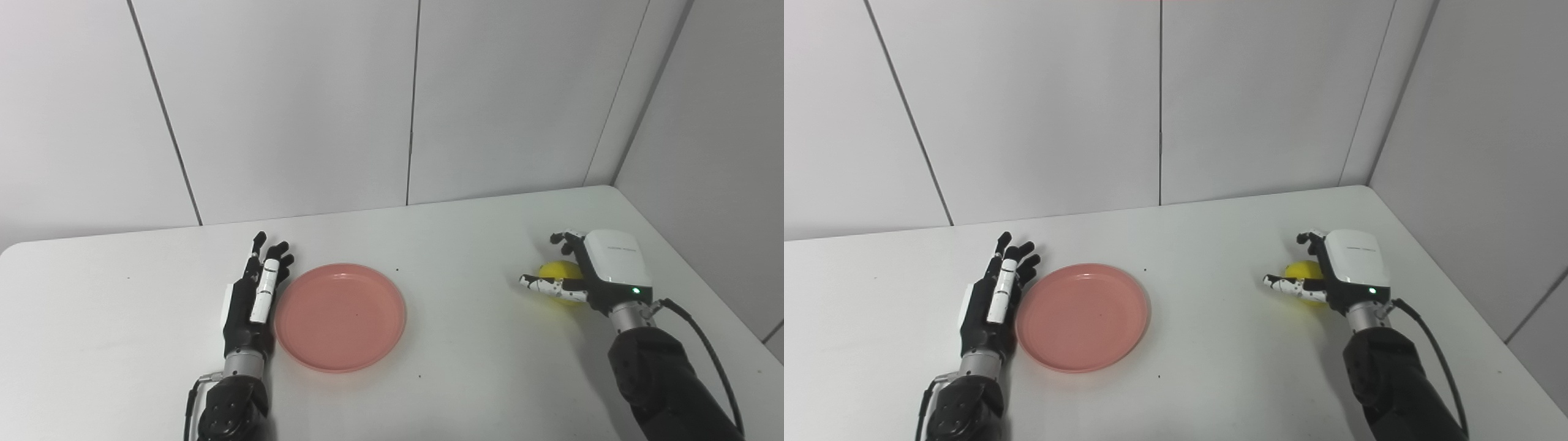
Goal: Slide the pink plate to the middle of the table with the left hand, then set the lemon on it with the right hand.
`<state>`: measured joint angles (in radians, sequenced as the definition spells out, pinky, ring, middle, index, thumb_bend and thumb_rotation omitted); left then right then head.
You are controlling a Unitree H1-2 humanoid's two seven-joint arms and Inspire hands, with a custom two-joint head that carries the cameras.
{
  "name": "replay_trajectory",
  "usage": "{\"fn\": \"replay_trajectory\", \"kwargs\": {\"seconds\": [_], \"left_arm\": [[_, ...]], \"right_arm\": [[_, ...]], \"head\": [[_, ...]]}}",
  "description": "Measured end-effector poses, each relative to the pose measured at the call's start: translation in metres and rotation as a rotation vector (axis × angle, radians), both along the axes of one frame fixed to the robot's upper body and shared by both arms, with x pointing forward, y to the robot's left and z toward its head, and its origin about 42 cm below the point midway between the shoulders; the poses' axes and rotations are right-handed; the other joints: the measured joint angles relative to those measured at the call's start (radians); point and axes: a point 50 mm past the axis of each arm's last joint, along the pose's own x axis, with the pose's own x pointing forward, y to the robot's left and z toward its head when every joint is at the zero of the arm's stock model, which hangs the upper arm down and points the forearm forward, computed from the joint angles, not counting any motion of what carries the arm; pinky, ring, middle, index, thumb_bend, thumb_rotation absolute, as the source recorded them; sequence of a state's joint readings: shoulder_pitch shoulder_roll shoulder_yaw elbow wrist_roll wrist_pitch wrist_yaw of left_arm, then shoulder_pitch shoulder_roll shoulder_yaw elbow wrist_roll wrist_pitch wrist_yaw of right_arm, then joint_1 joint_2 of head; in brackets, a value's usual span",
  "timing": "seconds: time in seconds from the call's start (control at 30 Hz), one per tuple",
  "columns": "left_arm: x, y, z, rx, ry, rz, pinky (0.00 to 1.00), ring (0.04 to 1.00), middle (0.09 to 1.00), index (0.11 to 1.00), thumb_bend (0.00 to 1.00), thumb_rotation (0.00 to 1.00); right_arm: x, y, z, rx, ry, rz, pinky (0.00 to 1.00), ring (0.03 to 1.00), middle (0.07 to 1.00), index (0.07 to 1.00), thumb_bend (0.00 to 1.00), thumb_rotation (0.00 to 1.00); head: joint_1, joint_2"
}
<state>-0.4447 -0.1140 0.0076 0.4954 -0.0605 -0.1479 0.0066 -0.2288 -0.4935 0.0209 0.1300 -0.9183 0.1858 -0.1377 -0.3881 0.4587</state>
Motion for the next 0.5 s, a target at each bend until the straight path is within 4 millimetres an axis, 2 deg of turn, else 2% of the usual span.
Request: {"fn": "replay_trajectory", "kwargs": {"seconds": [0.17,0.33,0.5], "left_arm": [[0.0,0.0,0.001,-0.001,-0.006,0.001,0.88,0.839,0.868,0.956,0.56,0.78],[-0.001,0.0,0.002,-0.001,-0.009,0.001,0.88,0.839,0.867,0.955,0.56,0.77],[-0.001,0.001,0.002,-0.003,-0.009,0.003,0.88,0.841,0.872,0.956,0.57,0.78]], "right_arm": [[0.0,-0.001,-0.007,-0.007,0.015,-0.004,0.5,0.571,0.634,0.653,0.78,0.74],[0.0,-0.005,-0.02,-0.012,0.055,-0.02,0.48,0.551,0.614,0.648,0.79,0.73],[0.001,-0.007,-0.024,-0.02,0.068,-0.021,0.49,0.564,0.623,0.662,0.78,0.74]], "head": [[0.003,0.006],[0.003,0.008],[0.003,0.009]]}}
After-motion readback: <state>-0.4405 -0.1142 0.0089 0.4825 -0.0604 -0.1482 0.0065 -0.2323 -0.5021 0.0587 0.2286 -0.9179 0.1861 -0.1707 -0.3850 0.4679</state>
